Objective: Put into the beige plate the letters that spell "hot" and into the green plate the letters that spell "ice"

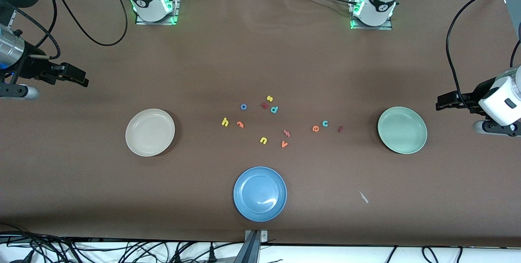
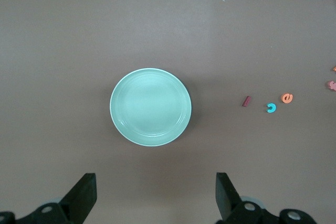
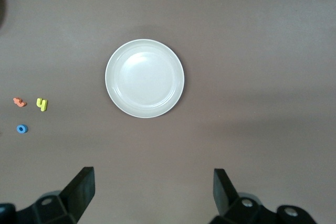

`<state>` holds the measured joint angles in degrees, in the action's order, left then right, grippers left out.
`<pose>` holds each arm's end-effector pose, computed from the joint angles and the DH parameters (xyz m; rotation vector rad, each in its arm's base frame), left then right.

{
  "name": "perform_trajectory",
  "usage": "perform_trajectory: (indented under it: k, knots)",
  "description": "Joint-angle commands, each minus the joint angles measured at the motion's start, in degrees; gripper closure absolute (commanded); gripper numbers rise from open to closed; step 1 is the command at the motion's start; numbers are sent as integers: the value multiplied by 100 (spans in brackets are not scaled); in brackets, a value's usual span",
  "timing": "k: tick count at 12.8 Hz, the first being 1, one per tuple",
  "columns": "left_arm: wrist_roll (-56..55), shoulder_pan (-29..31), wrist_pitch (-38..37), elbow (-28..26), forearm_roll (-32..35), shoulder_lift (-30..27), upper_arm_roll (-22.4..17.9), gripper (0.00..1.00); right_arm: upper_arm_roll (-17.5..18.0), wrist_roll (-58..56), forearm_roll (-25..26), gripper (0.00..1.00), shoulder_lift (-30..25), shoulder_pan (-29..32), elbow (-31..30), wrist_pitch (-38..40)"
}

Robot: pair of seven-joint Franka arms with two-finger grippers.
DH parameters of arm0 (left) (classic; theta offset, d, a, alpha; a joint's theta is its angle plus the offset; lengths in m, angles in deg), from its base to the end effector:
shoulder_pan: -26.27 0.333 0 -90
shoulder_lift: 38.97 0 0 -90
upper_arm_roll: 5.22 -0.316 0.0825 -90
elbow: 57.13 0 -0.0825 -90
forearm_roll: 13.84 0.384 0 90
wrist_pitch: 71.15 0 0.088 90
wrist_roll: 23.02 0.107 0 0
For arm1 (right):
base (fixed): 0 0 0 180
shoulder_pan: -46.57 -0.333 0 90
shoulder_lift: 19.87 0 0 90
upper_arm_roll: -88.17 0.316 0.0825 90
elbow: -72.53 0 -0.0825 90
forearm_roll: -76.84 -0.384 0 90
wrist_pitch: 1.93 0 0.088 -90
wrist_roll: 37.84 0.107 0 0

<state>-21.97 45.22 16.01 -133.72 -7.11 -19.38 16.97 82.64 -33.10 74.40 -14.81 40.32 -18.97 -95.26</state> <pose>0.6408 0.0160 0.5368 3.1249 -0.1016 -0.2087 0.5826 0.0139 0.5671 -3.1070 0.1145 0.0894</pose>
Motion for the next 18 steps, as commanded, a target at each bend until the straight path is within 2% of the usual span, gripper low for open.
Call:
perform_trajectory:
  k: [1,18]
  knots:
    - [97,65,239,-338,-31,-236,-13,1,-45,-79,-28,0,-32,-34,-52,25]
    - [71,56,337,-497,-40,-324,-4,1,-27,-61,-37,0,-146,-34,-280,184]
